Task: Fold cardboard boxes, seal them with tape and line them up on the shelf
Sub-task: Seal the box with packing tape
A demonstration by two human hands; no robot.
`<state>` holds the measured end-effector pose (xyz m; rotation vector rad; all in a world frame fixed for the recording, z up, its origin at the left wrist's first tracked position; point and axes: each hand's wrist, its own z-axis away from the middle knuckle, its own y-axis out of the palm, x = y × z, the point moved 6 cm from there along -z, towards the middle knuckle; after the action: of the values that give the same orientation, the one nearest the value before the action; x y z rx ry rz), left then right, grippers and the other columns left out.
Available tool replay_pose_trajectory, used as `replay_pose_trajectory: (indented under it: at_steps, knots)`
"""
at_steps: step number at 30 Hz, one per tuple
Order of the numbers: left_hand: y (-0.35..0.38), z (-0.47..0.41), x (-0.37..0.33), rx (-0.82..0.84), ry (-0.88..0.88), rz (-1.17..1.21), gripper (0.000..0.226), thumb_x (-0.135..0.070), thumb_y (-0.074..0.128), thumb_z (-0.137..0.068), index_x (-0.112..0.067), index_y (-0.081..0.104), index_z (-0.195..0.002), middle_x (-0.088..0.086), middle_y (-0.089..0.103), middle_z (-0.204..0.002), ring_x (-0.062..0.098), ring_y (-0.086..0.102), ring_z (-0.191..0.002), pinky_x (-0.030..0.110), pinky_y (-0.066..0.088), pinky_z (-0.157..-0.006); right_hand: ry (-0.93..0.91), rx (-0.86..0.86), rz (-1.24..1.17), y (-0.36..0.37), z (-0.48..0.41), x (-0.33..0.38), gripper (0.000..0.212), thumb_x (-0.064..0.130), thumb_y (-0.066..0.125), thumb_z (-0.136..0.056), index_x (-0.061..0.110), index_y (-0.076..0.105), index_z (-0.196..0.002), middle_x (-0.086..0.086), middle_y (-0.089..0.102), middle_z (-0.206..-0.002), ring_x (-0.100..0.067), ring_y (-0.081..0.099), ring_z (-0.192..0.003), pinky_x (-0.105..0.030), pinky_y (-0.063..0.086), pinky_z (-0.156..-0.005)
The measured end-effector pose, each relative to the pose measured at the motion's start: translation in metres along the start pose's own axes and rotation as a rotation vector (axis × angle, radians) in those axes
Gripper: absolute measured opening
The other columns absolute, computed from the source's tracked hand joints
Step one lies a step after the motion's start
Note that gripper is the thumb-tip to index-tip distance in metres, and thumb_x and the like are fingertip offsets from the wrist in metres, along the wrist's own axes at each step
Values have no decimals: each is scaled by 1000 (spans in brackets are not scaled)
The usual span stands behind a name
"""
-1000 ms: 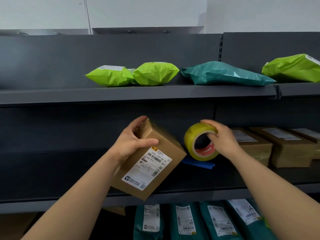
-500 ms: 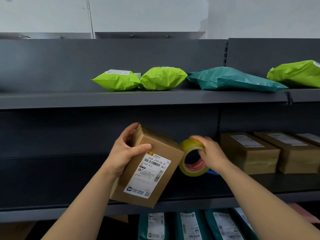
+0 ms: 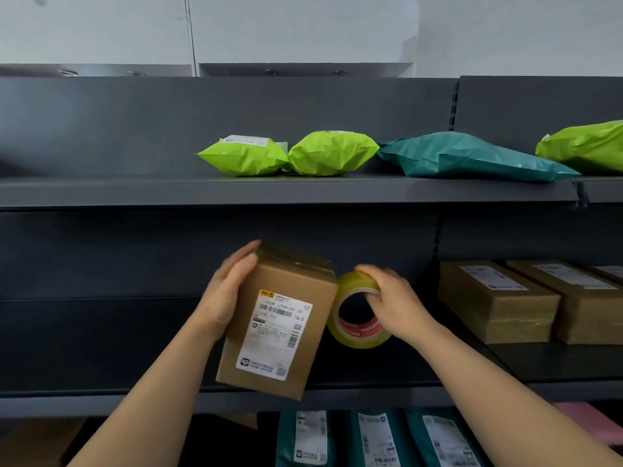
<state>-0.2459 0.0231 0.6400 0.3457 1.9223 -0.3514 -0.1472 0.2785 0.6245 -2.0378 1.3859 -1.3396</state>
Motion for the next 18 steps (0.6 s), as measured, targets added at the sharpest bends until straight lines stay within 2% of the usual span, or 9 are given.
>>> replay_pose_trajectory:
  at_steps: [1, 3, 6, 8, 10, 13, 15, 17, 18]
  knots:
    - [-6, -3, -5, -51, 20, -83, 50, -61, 48, -80, -44, 61, -125, -10, 52, -138, 16, 50, -126, 33, 38, -106, -34, 2, 8, 1, 0, 9, 50, 8, 50, -95, 29, 44, -140, -4, 51, -120, -21, 53, -109, -33, 45, -95]
    - [-15, -6, -16, -123, 83, -271, 39, -38, 36, -98, -32, 63, -126, -15, 47, -140, 6, 41, -128, 19, 30, -99, -84, 10, 12, 5, -1, 24, 51, 9, 52, -94, 27, 41, -140, -3, 51, -121, -19, 52, -109, -34, 45, -94]
    - [-20, -10, -29, -159, 129, -637, 38, -22, 33, -102, -26, 62, -127, -3, 56, -136, 11, 48, -120, 29, 37, -101, -75, 3, 5, 5, -3, 32, 48, 16, 56, -92, 27, 42, -136, 0, 51, -123, -17, 51, -110, -34, 45, -94]
    - [-24, -13, -36, -166, 131, -940, 39, -20, 35, -102, -25, 59, -131, 2, 60, -134, 19, 50, -123, 38, 35, -109, -86, 8, -37, 6, -3, 36, 47, 21, 58, -92, 27, 43, -136, 2, 52, -121, -16, 54, -108, -31, 46, -91]
    - [-22, -14, -38, -128, 96, -1122, 39, -20, 34, -102, -24, 56, -135, 4, 59, -134, 22, 50, -125, 35, 31, -112, -97, 18, -110, 6, -2, 41, 50, 26, 60, -92, 29, 42, -139, 4, 54, -121, -13, 54, -107, -28, 44, -91]
    - [-6, -11, -33, 1, 91, -1235, 47, -40, 23, -100, -22, 58, -125, 5, 61, -129, 21, 52, -117, 36, 29, -109, -117, 36, -99, 9, -3, 46, 53, 30, 59, -93, 29, 41, -142, 4, 52, -125, -13, 51, -114, -30, 43, -98]
    - [4, -14, -30, 55, 79, -1369, 61, -51, 14, -96, -21, 55, -129, 6, 57, -136, 20, 49, -125, 40, 22, -115, -115, 40, -69, 11, -3, 46, 52, 29, 57, -95, 29, 40, -143, 2, 52, -125, -15, 51, -114, -32, 43, -98]
    - [15, -16, -31, 99, 80, -1414, 55, -43, 15, -101, -22, 47, -140, 6, 49, -145, 20, 43, -133, 41, 16, -118, -116, 45, -37, 12, -3, 45, 50, 28, 55, -96, 29, 38, -143, 1, 51, -124, -16, 52, -113, -34, 44, -98]
    - [21, -17, -32, 116, 105, -1384, 52, -39, 16, -103, -22, 44, -143, 5, 47, -148, 20, 42, -135, 38, 18, -117, -117, 48, -18, 11, -2, 45, 50, 27, 54, -96, 28, 38, -143, 1, 52, -124, -17, 52, -113, -34, 44, -97]
